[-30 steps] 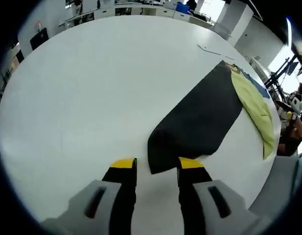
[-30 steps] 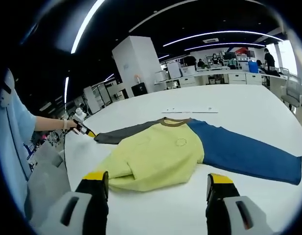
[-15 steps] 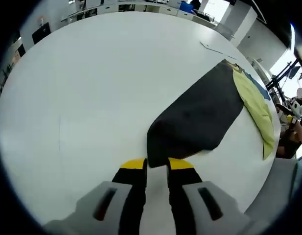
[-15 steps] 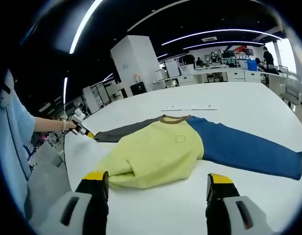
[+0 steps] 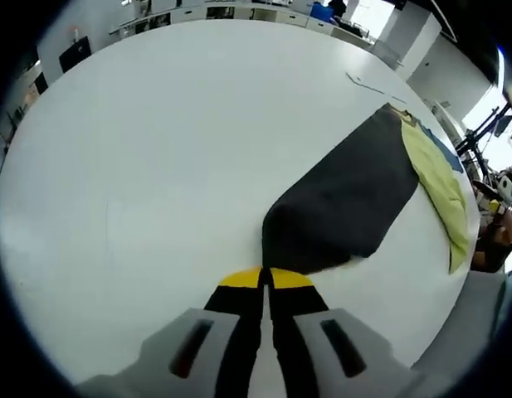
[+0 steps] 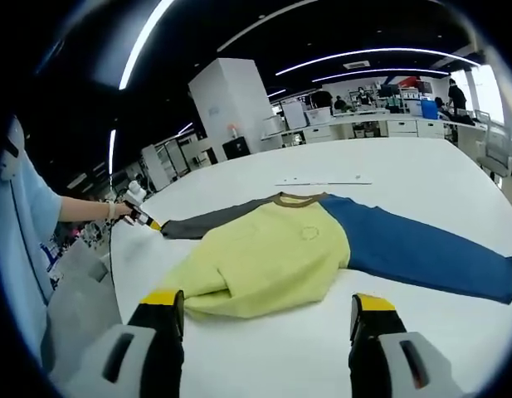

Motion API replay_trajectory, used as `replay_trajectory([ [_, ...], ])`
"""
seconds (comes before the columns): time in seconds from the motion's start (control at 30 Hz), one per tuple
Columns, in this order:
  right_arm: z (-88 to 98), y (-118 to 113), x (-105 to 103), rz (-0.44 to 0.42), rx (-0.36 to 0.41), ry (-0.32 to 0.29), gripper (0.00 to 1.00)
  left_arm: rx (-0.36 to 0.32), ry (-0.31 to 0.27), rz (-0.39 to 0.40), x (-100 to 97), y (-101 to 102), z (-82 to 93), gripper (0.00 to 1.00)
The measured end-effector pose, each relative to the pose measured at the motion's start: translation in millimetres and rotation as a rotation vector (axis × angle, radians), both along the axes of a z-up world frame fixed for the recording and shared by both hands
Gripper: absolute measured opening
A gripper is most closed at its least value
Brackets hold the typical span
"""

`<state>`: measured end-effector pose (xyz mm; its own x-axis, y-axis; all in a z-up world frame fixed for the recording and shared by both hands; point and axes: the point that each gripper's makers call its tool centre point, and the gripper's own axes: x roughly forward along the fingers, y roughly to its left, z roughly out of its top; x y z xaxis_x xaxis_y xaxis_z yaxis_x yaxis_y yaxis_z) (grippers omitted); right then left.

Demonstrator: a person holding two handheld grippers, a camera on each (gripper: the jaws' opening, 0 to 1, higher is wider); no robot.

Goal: Fold the garment on the visible template until the final outline fits inside the template.

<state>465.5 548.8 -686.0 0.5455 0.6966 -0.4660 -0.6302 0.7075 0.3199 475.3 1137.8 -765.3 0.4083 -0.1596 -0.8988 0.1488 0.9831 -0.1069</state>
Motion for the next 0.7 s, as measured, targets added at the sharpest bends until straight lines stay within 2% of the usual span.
replay_trajectory([
  [0.03,-0.6,-1,0,-0.002,-0.001,0.002,0.83,0.043,0.007,-0.018,0.4,6,-0.8,0.0],
  [0.07,-1.2,-1,0,-0.003,0.0,0.004,0.83,0.054,0.007,-0.037,3.6,8,-2.5,0.0],
  [0.13,-2.0,-1,-1,-0.003,0.0,0.006,0.83,0.047,0.016,-0.015,6.9,8,-2.9,0.0],
  [0.2,-2.8,-1,-2,-0.003,0.0,0.009,0.83,0.073,0.012,-0.023,11.3,11,-3.9,0.0],
  [0.3,-4.7,-2,-2,-0.005,-0.004,0.012,0.83,0.184,0.033,-0.098,18.2,23,-6.7,0.0],
  [0.43,-6.9,-4,-2,-0.015,0.003,0.02,0.83,0.24,0.038,-0.136,28.2,26,-5.1,0.0],
  [0.5,-8.1,-3,-3,-0.013,0.0,0.021,0.83,0.231,0.054,-0.139,39.0,39,-10.4,0.0],
  [0.7,-10.6,-4,-4,-0.019,0.007,0.028,0.83,0.23,0.06,-0.135,38.0,42,-10.1,0.0],
])
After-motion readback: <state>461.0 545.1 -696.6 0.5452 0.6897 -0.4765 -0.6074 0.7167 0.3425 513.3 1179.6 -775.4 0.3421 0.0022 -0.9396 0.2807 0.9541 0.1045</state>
